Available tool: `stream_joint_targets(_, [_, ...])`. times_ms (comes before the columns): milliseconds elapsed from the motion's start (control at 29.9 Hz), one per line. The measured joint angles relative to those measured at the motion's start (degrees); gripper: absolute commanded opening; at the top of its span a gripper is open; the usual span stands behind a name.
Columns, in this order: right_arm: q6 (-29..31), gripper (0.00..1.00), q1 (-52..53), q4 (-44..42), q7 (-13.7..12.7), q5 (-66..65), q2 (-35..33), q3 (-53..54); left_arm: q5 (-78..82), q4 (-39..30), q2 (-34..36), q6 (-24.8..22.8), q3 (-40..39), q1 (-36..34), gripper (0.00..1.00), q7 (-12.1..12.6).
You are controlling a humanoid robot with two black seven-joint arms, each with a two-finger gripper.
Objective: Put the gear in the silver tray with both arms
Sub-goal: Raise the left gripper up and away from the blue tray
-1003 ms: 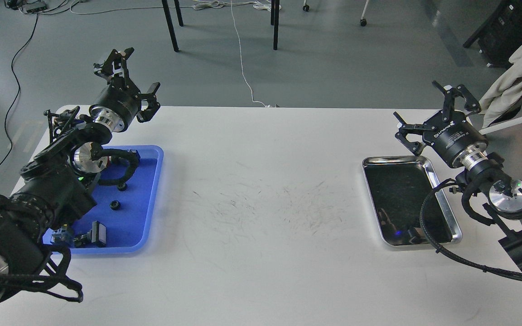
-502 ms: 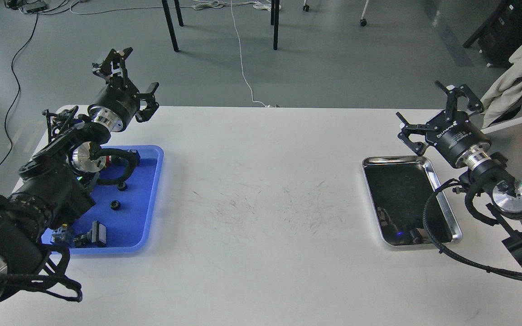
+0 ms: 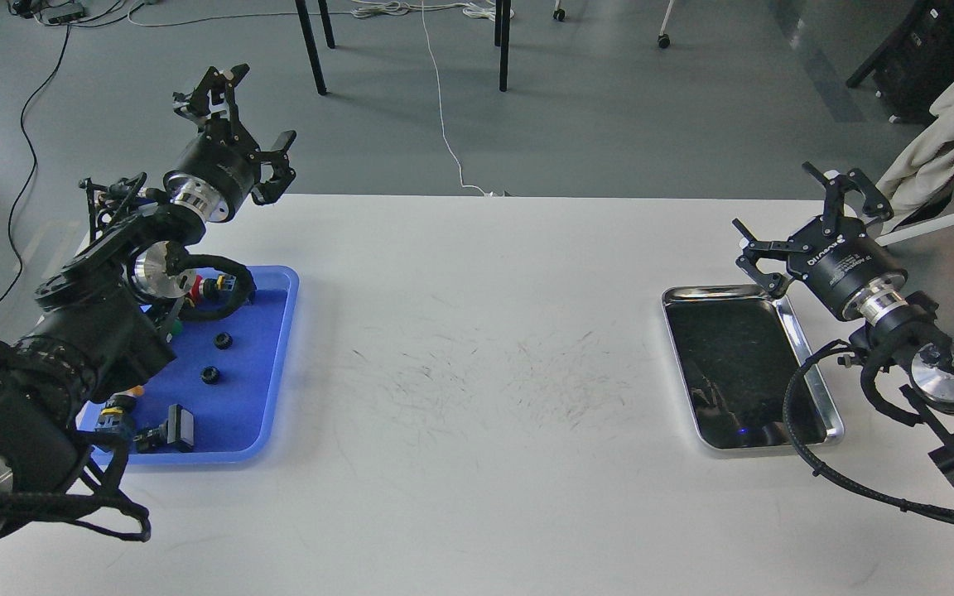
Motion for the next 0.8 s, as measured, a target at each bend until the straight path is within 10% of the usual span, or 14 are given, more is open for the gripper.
stream_joint_targets(802, [1.9, 0.99, -0.1, 2.0, -0.2, 0.0, -1.3, 1.6, 0.1, 0.1, 0.5, 0.0, 0.1, 1.9, 0.98, -0.1])
